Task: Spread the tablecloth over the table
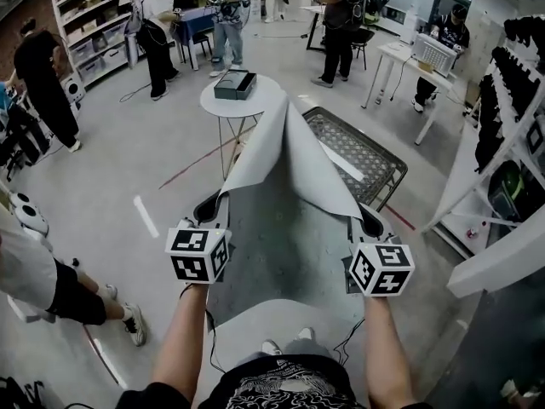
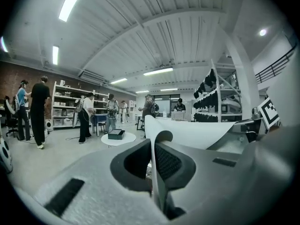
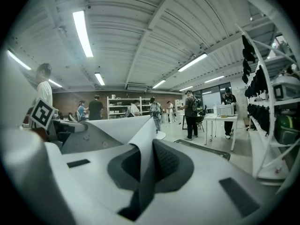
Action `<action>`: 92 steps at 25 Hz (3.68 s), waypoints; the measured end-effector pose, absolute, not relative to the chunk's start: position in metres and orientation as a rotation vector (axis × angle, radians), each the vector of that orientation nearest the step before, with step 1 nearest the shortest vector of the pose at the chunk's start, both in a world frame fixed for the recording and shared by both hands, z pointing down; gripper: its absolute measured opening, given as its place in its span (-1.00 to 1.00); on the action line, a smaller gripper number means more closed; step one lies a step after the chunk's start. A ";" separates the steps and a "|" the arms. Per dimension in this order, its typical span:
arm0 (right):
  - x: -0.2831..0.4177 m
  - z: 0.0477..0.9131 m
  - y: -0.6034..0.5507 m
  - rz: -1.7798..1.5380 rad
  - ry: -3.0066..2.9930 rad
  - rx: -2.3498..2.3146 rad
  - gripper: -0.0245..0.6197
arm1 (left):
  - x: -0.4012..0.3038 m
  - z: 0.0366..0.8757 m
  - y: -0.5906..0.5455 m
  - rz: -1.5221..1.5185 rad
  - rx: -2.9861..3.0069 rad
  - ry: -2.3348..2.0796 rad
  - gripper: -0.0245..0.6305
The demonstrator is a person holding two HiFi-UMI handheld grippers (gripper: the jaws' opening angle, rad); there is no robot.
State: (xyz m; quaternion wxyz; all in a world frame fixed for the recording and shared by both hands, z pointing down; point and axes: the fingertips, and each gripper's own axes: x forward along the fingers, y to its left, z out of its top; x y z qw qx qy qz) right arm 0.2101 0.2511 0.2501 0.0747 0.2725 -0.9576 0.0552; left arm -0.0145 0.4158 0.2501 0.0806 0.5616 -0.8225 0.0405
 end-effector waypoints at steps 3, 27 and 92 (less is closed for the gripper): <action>0.207 0.254 0.236 0.171 -2.861 0.871 -0.90 | -0.026 0.254 0.393 0.129 1.718 -2.433 -0.91; 0.138 0.294 -0.008 0.354 -2.747 1.253 -0.90 | -0.152 0.273 0.081 0.313 1.996 -2.243 -0.90; 0.262 0.532 -0.156 0.489 -1.851 1.753 -0.81 | -0.265 0.537 -0.190 0.941 2.127 -1.563 -0.89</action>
